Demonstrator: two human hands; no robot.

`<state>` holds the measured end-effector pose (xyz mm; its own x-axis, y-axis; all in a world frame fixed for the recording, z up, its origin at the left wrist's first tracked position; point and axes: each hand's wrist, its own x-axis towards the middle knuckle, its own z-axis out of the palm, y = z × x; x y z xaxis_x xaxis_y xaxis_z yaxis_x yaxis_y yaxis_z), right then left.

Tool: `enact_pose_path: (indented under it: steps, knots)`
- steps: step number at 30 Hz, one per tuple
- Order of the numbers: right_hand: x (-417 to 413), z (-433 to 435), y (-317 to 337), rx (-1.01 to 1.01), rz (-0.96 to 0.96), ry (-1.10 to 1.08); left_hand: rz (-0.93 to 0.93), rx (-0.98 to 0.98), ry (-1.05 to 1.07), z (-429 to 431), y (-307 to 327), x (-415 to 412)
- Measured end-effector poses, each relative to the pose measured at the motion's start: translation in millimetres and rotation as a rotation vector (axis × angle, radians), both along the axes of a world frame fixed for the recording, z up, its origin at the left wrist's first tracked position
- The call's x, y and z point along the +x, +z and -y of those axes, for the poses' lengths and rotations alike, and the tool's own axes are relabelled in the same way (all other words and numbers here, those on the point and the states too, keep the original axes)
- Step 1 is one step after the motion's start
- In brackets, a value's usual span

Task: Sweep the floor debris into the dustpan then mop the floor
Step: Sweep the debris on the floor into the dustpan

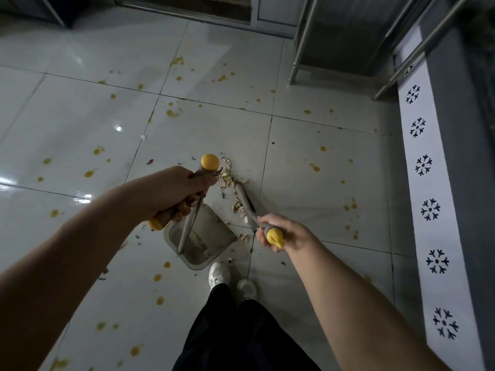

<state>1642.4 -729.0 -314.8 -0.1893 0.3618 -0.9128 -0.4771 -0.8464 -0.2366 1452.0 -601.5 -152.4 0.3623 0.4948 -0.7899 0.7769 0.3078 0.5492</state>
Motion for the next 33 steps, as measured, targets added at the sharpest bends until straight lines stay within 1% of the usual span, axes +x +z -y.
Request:
enact_pose_path:
  steps: [1,2,3,4,6,9,13,18,20,26,30,33]
  knots:
    - [5,2,1,0.039,-0.059,-0.067,-0.003,0.007,0.011,2,1,-1]
    - [10,2,0,0.037,-0.085,-0.148,-0.008,0.016,0.022,3,2,-2]
    - [15,-1,-3,-0.006,-0.091,-0.208,-0.012,0.026,0.038,5,2,-4]
    - [19,-5,-6,-0.053,-0.086,-0.220,-0.012,0.033,0.061,6,2,-7]
    - [27,-13,-9,-0.079,-0.041,-0.182,-0.006,0.048,0.109,8,2,-15]
    - [33,-13,-14,-0.044,0.062,-0.144,-0.008,0.061,0.169,14,4,-30]
    - [18,-21,-17,-0.112,0.132,-0.084,-0.020,0.076,0.210,13,3,-51]
    - [-23,-38,-30,-0.169,0.279,0.172,-0.011,0.069,0.263,-5,-2,-82]
    - [-49,-44,-35,-0.175,0.268,0.225,-0.017,0.054,0.257,-12,-5,-96]
    - [-118,-81,-33,-0.176,0.163,0.231,-0.012,-0.010,0.218,-42,-4,-140]
    - [-107,-119,-14,-0.201,0.198,0.375,0.016,-0.040,0.200,-63,3,-164]
    - [-83,-138,-4,-0.212,0.230,0.293,0.043,-0.052,0.183,-75,8,-175]
